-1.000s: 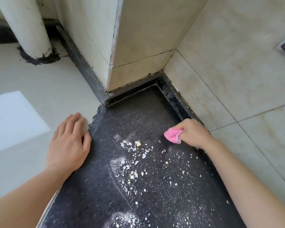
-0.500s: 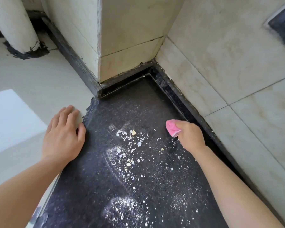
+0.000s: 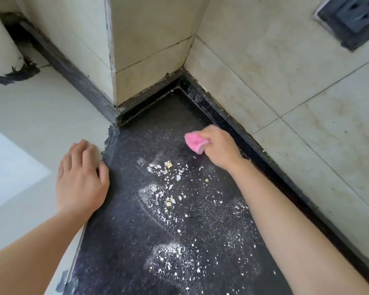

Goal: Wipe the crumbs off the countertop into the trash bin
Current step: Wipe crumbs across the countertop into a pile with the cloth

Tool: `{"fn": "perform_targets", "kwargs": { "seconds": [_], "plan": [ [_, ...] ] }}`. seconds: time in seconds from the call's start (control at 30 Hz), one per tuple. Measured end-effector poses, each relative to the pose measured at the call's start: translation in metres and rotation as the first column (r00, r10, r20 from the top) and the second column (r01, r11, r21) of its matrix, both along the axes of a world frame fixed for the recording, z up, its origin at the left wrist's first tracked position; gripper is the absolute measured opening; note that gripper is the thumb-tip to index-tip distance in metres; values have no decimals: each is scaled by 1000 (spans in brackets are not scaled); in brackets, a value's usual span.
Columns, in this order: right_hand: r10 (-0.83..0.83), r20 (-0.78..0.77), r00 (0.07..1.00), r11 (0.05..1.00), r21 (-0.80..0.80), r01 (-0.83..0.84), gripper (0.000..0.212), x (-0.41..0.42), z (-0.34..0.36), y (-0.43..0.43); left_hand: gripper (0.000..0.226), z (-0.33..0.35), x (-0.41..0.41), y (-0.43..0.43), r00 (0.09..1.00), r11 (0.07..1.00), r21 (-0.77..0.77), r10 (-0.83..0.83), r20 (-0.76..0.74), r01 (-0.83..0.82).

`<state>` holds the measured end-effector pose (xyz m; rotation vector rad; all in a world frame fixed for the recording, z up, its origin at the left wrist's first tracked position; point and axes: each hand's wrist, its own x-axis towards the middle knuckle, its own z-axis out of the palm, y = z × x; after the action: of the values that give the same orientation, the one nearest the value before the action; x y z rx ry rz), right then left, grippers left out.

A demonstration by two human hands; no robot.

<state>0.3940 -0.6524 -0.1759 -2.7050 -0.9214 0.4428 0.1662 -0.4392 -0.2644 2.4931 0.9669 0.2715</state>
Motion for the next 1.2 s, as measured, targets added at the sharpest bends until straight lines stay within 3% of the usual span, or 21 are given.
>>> {"fn": "perform_targets", "kwargs": {
  "seconds": [0.1, 0.2, 0.33, 0.5, 0.6, 0.67, 0.8, 0.87, 1.0, 1.07, 1.2],
  "plan": [
    [18, 51, 999, 998, -57, -15, 39, 9, -25, 36, 37, -3, -1, 0, 1000, 1000, 8, -8, 10, 8],
    [53, 50, 997, 994, -97, -48, 38, -13, -36, 11, 35, -3, -1, -1, 1000, 1000, 7, -13, 13, 13],
    [39, -115, 993, 994, -97, -50, 32, -64, -30, -71, 35, 3, 0, -2, 1000, 1000, -16, -26, 6, 26],
    [-6, -392, 920, 938, -321, -131, 47, -101, -2, -142, 37, 7, -1, -3, 999, 999, -35, -30, -14, 29],
    [-86, -352, 932, 982, -190, 18, 27, -83, 21, -104, 37, 6, -1, -2, 999, 999, -35, -28, -18, 28],
    [-53, -229, 972, 999, -18, 50, 49, -57, 18, -54, 36, 4, -1, -2, 999, 999, -34, -28, -19, 28],
    [38, -168, 985, 989, 150, -12, 39, -17, -7, 65, 34, -1, -1, 0, 1000, 1000, -8, -19, -8, 18],
    [116, -162, 980, 986, 139, -93, 25, -15, -25, 101, 34, -4, -1, 0, 1000, 1000, -5, -14, -4, 14],
    [216, -120, 969, 975, -23, -220, 35, -36, -44, 89, 33, -4, -2, -1, 1000, 1000, -9, -15, 3, 15],
    [226, -211, 951, 972, -12, -234, 27, -53, -39, 53, 34, -3, -1, -1, 1000, 1000, -8, -22, -5, 21],
    [110, -428, 897, 981, -99, -168, 31, -93, -23, -32, 37, 0, -1, -1, 1000, 999, -25, -28, -13, 27]
  ]
}}
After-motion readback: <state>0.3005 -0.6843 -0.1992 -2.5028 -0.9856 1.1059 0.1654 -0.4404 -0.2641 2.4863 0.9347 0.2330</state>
